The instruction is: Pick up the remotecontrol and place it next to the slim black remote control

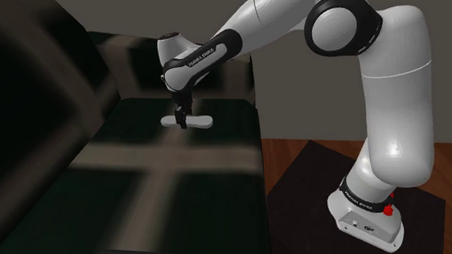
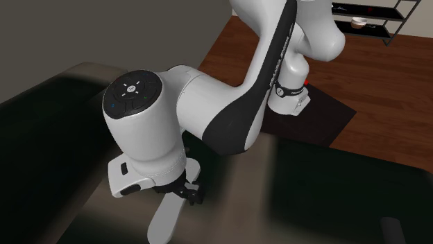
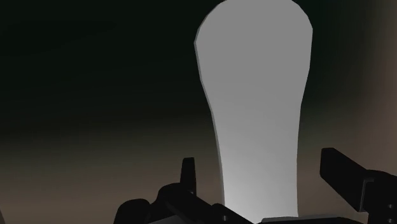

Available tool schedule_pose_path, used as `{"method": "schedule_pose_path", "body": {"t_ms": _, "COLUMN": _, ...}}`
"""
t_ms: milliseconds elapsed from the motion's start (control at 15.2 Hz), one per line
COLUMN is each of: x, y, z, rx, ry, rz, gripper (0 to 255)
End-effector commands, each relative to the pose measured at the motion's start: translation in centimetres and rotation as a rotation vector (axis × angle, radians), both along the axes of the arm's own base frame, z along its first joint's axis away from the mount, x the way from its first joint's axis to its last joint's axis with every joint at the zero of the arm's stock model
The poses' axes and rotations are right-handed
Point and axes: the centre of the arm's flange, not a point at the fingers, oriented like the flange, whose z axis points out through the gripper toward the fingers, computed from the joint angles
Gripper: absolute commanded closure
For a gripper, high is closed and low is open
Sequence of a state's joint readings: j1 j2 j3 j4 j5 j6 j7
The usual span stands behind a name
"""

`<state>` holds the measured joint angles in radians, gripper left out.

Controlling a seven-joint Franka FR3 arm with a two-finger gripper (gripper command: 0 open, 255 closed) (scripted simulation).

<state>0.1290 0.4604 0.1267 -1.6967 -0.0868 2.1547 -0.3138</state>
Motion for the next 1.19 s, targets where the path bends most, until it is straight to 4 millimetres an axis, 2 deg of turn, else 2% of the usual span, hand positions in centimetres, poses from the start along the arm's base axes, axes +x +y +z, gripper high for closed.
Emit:
{"method": "schedule_pose_path", "body": {"t_ms": 0, "x": 0.0, "y": 0.0, "z": 0.0, "rx": 0.000, "ry": 0.000, "rz": 0.000, "gripper": 0}}
{"method": "schedule_pose_path", "body": {"t_ms": 66, "x": 0.0, "y": 0.0, "z": 0.0, "rx": 0.000, "ry": 0.000, "rz": 0.000, "gripper": 0}}
{"method": "schedule_pose_path", "body": {"t_ms": 132, "x": 0.0, "y": 0.0, "z": 0.0, "rx": 0.000, "ry": 0.000, "rz": 0.000, "gripper": 255}}
{"method": "schedule_pose_path", "body": {"t_ms": 726, "x": 0.0, "y": 0.0, "z": 0.0, "rx": 0.000, "ry": 0.000, "rz": 0.000, "gripper": 255}}
{"method": "schedule_pose_path", "body": {"t_ms": 1122, "x": 0.0, "y": 0.0, "z": 3.2, "rx": 0.000, "ry": 0.000, "rz": 0.000, "gripper": 255}}
